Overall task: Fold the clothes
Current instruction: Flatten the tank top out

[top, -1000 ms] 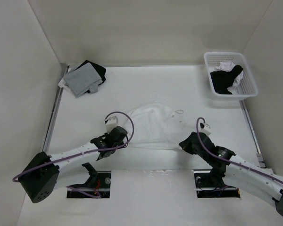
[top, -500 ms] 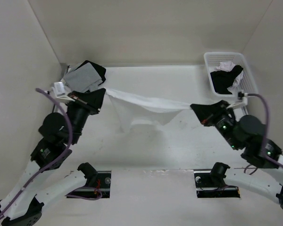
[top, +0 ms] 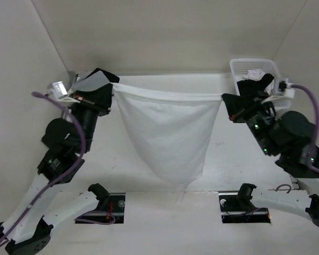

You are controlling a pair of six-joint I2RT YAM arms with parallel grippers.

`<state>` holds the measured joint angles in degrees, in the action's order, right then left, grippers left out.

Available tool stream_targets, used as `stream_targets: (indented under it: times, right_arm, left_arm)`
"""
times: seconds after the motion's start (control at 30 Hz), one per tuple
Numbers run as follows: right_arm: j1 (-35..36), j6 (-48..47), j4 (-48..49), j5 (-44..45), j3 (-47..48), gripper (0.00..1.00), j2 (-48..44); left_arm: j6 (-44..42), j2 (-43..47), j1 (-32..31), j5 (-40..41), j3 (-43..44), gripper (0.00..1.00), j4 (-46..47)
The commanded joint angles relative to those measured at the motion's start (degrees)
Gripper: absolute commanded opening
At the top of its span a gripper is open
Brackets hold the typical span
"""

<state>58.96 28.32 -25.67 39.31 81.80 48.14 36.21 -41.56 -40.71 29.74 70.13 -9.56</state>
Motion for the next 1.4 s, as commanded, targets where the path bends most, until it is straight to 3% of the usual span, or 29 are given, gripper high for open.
stream_targets:
  times: [0.0,0.17,0.3,0.47,0.63,0.73,0.83,1.0,1.17,1.27,1.37]
  right_arm:
    - [-16.77,3.66,3.25,-20.36,-5.32,0.00,5.72]
    - [-33.32,7.27,9.32,-38.06,-4.56,0.00,18.80]
    - [-40.79,8.42,9.67,-44.48,7.72,0.00,33.47]
    - [-43.27,8.69,6.96,-45.46,18.29,0.00,39.04]
    - [-43.89,8.42,4.84,-45.46,22.62,0.00,37.13]
    - [-43.54,8.60,6.86,-44.67,15.69,0.00,32.46]
    - [-41.87,10.79,16.77,-43.18,-8.96,0.00,21.06]
    - [-39.50,14.83,25.21,-41.42,-35.61,0.00,12.34]
    - [-35.90,18.70,30.67,-40.98,-53.38,0.00,9.35]
    - [-32.22,21.33,30.33,-39.75,-59.80,0.00,5.93]
    - [-27.21,25.20,27.09,-38.44,-64.12,0.00,0.05]
  left_arm:
    - [2.19,-7.29,5.05,0.77,-7.71,0.00,3.05]
    - [5.45,-20.11,16.39,-6.43,-6.33,0.00,6.66]
    - [5.81,-35.03,21.76,-13.11,5.94,0.00,6.49]
    - [6.07,-41.05,24.05,-17.51,15.91,0.00,4.73]
    - [6.77,-37.64,25.90,-20.59,18.03,0.00,4.90]
    - [6.95,-33.33,25.81,-20.24,12.42,0.01,6.13]
    - [8.70,-26.57,25.11,-19.46,-2.93,0.01,10.78]
    - [12.04,-19.53,23.62,-19.89,-27.54,0.02,17.72]
    - [13.63,-14.18,23.00,-21.30,-47.59,0.02,21.34]
    - [13.71,-9.26,22.04,-22.44,-53.24,0.02,18.89]
    - [14.59,-1.80,19.41,-23.41,-55.71,0.02,10.47]
